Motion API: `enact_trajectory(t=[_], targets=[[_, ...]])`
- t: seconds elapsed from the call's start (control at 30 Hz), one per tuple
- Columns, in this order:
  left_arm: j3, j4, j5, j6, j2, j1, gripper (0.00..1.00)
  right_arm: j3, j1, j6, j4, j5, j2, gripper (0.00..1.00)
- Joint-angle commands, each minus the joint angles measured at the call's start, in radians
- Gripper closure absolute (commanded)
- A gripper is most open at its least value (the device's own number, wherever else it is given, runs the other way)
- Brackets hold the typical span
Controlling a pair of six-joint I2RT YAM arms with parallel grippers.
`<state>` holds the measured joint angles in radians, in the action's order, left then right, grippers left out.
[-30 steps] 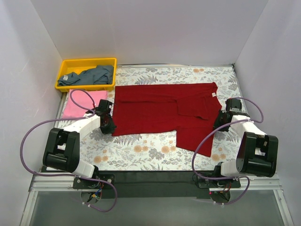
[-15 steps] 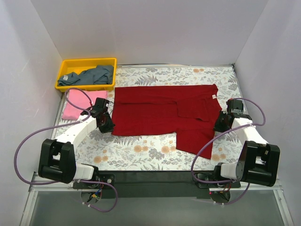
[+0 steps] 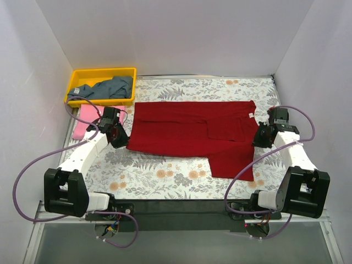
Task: Fold and stack the t-shirts
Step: Fold the tshirt
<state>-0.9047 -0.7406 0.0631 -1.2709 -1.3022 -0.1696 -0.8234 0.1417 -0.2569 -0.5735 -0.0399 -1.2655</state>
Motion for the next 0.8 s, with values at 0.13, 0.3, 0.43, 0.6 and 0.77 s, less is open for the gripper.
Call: enact_trajectory(t=[0.13,0.3,0.43,0.6,0.77], targets=[[-0.132,0.058,-0.049,0.025,-0.106,0.05,1.0,-0.195,-0.002,0.034,-0.019,0.017,-0.118,0.99],[-0.221,0.092,-0.059,0.033,-0.199,0.087,1.0,-0.282,-0.001,0.051,-0.037,0.012,-0.227,0.99],[-0.286,0.109,-0.062,0.03,-0.302,0.104,1.0,-0.362,0.001,0.062,-0.043,0.008,-0.304,0.99],[-0.315,0.161,-0.062,0.022,-0.371,0.104,1.0,-0.48,0.007,0.068,-0.057,0.011,-0.416,0.99],[-0.342,0.185,-0.062,0.028,-0.437,0.104,1.0,-0.543,0.01,0.071,-0.069,0.023,-0.498,0.99]])
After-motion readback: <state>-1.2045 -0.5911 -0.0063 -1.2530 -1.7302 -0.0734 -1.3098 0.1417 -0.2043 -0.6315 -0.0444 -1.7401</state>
